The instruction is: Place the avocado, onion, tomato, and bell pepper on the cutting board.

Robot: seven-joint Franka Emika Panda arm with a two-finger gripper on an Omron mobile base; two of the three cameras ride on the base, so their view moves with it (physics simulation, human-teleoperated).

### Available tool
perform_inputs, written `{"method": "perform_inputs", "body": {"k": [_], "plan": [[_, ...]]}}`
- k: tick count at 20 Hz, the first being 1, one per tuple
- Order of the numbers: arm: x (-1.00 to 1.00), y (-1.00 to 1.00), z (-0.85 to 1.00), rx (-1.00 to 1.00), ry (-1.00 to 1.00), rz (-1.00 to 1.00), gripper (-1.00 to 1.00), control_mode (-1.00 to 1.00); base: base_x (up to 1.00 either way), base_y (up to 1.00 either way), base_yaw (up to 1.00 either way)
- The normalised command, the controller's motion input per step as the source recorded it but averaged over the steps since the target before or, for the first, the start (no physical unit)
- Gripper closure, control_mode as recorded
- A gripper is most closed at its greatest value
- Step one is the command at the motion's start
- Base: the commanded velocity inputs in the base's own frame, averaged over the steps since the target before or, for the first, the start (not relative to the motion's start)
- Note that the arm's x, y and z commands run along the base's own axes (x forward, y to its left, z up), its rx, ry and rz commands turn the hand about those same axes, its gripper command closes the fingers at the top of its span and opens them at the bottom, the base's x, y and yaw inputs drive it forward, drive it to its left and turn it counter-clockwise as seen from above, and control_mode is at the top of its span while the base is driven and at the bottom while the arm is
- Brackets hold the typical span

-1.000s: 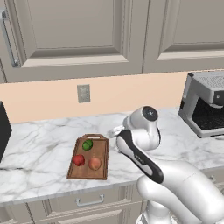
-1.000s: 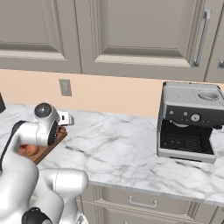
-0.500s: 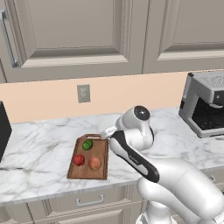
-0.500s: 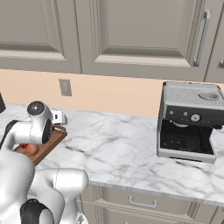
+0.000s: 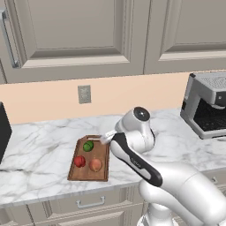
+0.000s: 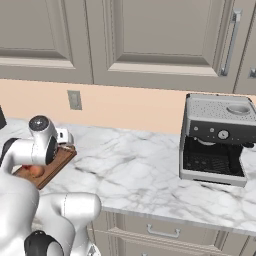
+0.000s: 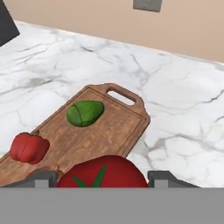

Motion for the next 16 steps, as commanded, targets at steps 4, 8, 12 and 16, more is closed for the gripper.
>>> {"method": "perform_inputs", "body": {"k": [4,8,12,16], "plan": [[-0.03,0.14,-0.33,0.0,0.0,0.05,1.0,-1.0,0.0,0.0,0.0],[0.1,0.19,-0.35,0.0,0.0,0.04,1.0,-1.0,0.0,0.0,0.0],[0.11,0.02,-0.12,0.0,-0.01,0.01,1.0,-1.0,0.0,0.0,0.0],[0.11,0.0,-0.09,0.0,0.02,0.0,1.0,-1.0,0.0,0.0,0.0]]}}
